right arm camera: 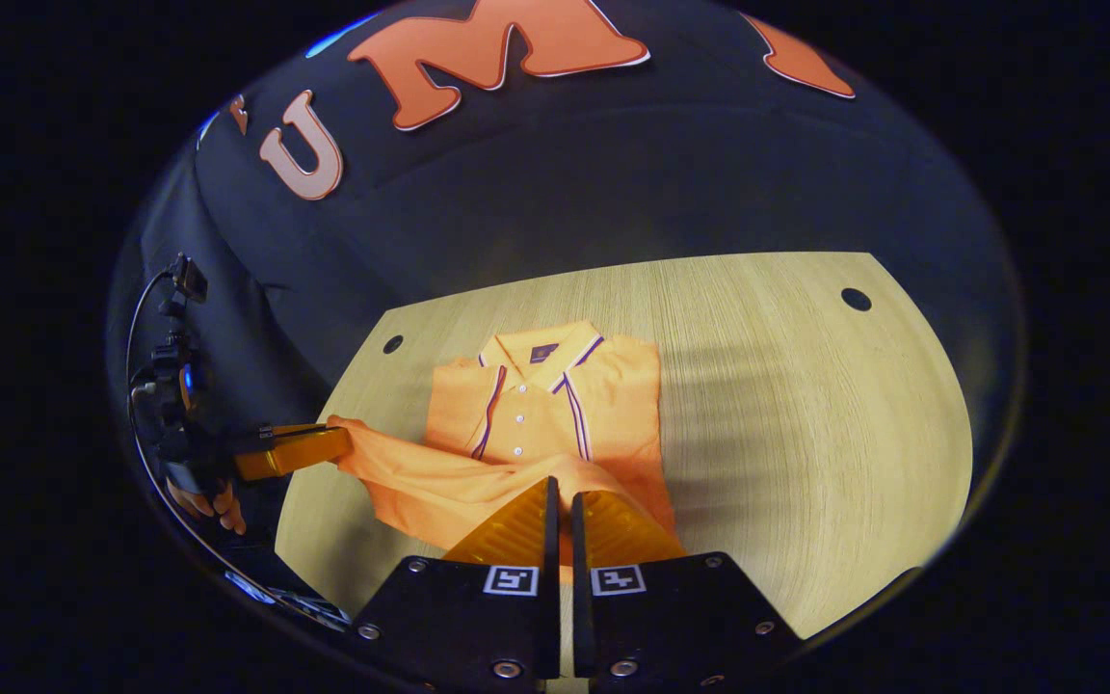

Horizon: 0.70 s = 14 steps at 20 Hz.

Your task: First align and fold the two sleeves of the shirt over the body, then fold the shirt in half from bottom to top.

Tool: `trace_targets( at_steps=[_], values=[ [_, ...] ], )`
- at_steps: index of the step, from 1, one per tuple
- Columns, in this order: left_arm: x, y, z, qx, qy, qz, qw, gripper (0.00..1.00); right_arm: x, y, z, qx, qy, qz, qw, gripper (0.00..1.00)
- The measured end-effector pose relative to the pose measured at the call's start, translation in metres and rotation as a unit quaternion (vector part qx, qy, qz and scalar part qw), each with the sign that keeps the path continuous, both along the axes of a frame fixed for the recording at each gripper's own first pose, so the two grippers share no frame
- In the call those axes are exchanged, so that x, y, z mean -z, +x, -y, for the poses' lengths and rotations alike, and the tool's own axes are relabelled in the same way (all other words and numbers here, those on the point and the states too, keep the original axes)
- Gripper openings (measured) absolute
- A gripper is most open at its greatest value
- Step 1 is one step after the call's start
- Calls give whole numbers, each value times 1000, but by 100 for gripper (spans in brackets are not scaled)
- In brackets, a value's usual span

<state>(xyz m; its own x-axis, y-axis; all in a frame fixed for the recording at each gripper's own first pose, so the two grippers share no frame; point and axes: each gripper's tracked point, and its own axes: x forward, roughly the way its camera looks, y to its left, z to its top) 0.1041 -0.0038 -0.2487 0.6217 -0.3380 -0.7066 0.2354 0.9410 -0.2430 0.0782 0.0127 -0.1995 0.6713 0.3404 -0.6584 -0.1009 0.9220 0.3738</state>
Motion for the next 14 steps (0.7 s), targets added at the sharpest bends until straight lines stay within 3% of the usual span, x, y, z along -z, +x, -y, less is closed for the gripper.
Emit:
trace_targets(
  at_steps=[14],
  values=[
    [41, 135, -19, -9, 9, -15, 1000, 1, 32, 135, -1, 35, -23, -41, 998, 6]
  ],
)
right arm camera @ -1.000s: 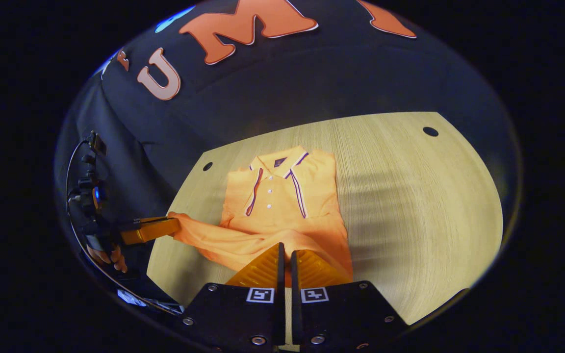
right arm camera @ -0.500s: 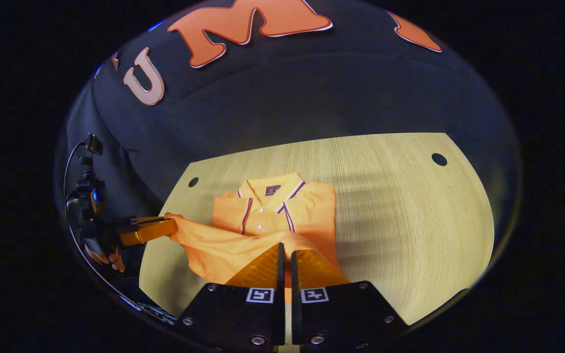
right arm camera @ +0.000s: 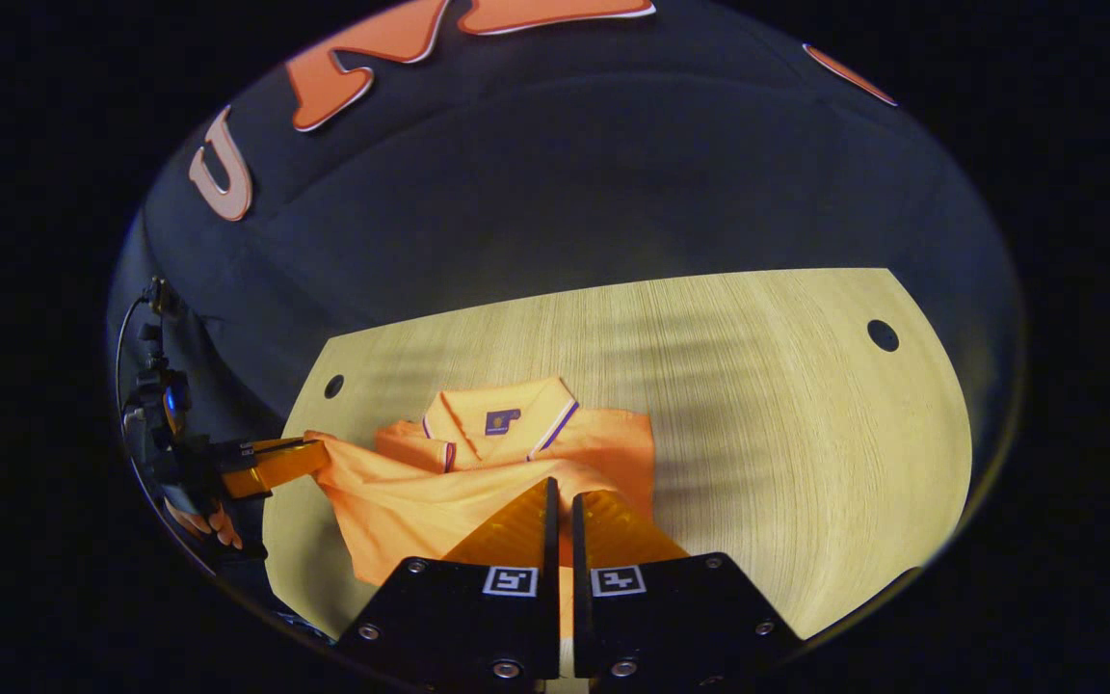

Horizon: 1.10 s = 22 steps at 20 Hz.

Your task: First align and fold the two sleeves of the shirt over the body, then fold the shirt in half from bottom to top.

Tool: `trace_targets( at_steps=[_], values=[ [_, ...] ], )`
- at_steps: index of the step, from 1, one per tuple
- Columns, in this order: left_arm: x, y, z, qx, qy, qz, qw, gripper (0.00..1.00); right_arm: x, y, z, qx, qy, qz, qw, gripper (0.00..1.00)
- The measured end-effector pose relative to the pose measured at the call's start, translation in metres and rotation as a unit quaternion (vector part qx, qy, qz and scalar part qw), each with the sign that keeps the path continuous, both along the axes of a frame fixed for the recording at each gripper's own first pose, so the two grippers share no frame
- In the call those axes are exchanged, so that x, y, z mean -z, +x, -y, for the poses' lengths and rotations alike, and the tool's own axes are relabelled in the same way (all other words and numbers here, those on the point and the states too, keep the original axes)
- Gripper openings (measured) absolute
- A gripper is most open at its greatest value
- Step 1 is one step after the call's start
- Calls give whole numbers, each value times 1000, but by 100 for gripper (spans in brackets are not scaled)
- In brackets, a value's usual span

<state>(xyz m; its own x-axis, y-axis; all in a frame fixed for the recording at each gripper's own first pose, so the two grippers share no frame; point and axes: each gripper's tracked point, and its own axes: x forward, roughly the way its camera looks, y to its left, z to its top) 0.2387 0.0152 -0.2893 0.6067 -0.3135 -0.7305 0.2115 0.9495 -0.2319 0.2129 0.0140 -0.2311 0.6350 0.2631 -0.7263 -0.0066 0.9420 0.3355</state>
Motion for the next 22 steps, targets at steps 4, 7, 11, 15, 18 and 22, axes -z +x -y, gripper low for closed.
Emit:
trace_targets(
  at_steps=[4, 7, 11, 15, 18, 22],
  values=[
    [8, 23, -1, -9, 2, 2, 1000, 7, 16, 31, 9, 40, -8, -13, 999, 6],
    [3, 20, -4, -15, 4, 10, 1000, 87, 8, 36, 4, 43, -2, 7, 999, 35],
    [-27, 8, -17, -39, 9, 37, 999, 96, -15, 29, 14, 27, -41, 62, 997, 93],
    [-69, -25, -19, -55, 12, 77, 995, 99, -46, 3, 7, 16, -62, 115, 991, 98],
    [-101, -57, -11, -61, 26, 116, 991, 98, -72, -24, 4, 6, -74, 161, 984, 98],
    [-137, -103, -6, -89, 21, 162, 983, 98, -105, -63, 11, -7, -98, 223, 970, 98]
  ],
)
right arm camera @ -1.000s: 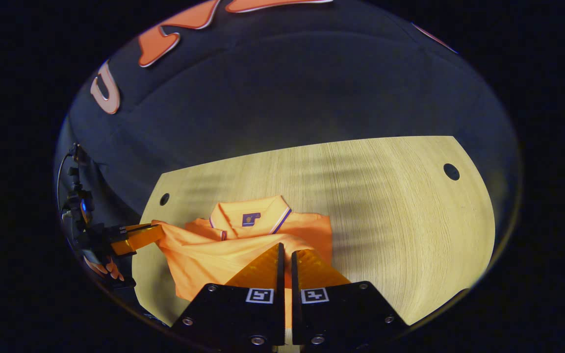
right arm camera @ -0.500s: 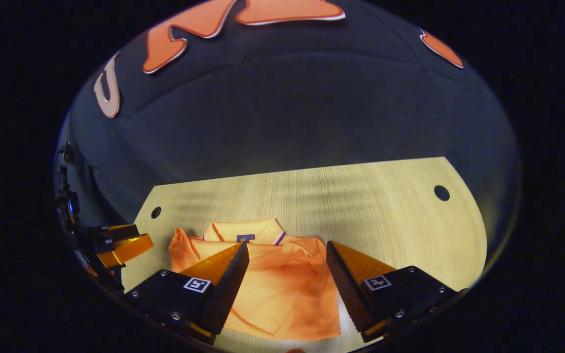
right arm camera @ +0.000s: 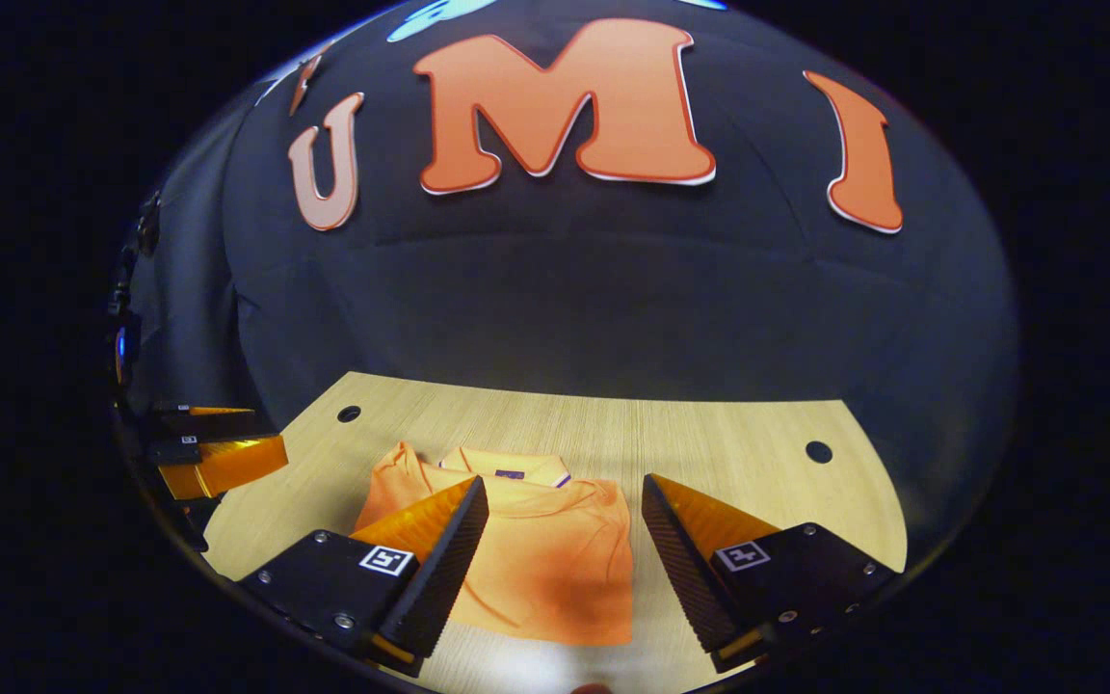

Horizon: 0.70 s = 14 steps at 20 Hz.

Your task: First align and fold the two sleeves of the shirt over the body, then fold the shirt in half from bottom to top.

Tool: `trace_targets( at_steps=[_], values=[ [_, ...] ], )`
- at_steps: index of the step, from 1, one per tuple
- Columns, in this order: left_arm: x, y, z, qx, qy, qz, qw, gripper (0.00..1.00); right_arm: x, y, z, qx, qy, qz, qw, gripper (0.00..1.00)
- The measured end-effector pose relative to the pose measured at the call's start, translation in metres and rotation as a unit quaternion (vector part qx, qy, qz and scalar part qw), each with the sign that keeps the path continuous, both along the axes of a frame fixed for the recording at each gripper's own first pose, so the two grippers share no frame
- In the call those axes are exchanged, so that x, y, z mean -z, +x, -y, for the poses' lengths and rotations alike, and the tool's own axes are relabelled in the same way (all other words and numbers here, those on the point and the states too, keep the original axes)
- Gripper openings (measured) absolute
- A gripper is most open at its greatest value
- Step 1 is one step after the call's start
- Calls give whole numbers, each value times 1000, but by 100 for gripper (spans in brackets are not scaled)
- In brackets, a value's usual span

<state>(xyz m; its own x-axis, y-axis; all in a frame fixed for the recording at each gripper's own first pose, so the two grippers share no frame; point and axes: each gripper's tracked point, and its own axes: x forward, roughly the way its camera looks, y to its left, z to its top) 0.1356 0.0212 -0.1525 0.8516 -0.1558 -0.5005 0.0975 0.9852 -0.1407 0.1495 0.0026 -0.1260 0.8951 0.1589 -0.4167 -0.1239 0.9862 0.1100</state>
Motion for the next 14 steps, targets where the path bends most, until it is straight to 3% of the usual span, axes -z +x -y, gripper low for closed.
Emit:
trace_targets(
  at_steps=[8, 14],
  values=[
    [-61, -90, -15, -52, 5, 91, 994, 98, -49, -95, 11, -3, 21, 84, 996, 98],
    [-85, -154, -17, -92, 1, 148, 985, 98, -80, -147, 17, -7, 7, 143, 990, 98]
  ],
)
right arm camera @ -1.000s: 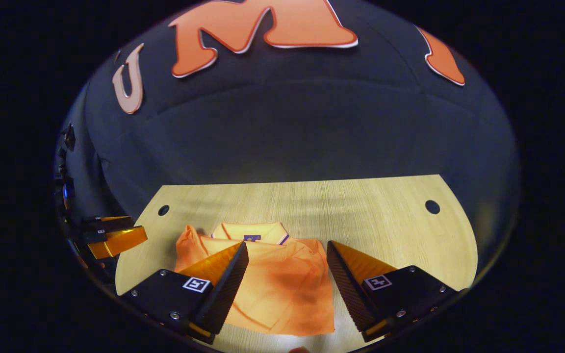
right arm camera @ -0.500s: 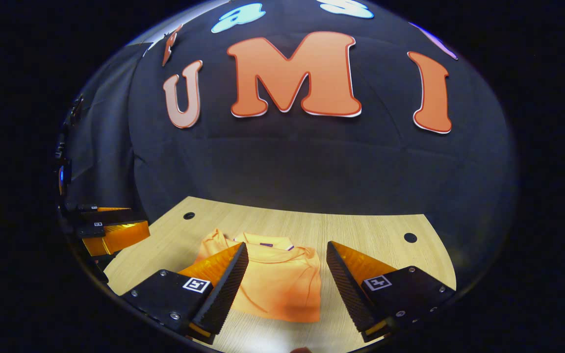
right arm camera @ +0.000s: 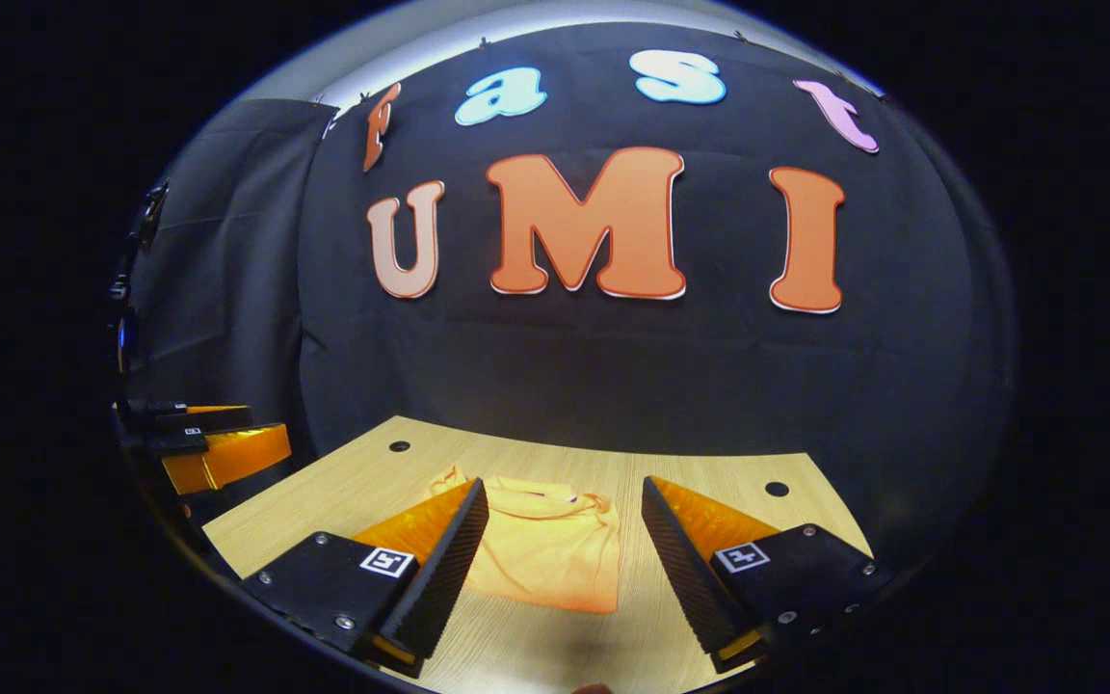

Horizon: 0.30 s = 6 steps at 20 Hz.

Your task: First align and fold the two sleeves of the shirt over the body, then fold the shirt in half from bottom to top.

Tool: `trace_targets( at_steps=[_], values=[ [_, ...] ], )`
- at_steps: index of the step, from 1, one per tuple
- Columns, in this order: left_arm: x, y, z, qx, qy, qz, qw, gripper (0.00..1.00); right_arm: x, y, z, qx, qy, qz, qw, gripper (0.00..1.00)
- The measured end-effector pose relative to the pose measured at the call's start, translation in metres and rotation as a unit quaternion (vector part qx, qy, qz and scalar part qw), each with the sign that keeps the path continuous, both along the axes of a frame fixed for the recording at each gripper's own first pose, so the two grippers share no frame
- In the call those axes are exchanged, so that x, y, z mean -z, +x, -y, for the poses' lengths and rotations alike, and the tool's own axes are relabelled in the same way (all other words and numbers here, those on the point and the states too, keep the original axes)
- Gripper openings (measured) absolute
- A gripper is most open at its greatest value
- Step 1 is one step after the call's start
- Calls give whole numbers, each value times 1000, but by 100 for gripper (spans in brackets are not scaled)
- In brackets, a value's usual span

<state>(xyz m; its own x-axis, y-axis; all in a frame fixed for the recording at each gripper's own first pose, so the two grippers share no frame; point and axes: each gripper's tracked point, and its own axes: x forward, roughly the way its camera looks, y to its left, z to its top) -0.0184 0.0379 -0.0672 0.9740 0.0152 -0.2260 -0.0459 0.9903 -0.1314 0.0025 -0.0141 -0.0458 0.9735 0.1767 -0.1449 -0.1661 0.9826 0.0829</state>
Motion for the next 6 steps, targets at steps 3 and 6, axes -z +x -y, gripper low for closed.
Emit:
trace_targets(
  at_steps=[3, 6],
  values=[
    [-20, -21, 3, -9, -7, 34, 999, 98, -13, -20, -2, -9, -2, 31, 999, 97],
    [-31, -42, 5, -11, 0, 61, 998, 98, -20, -36, 0, -9, -8, 50, 999, 96]
  ],
)
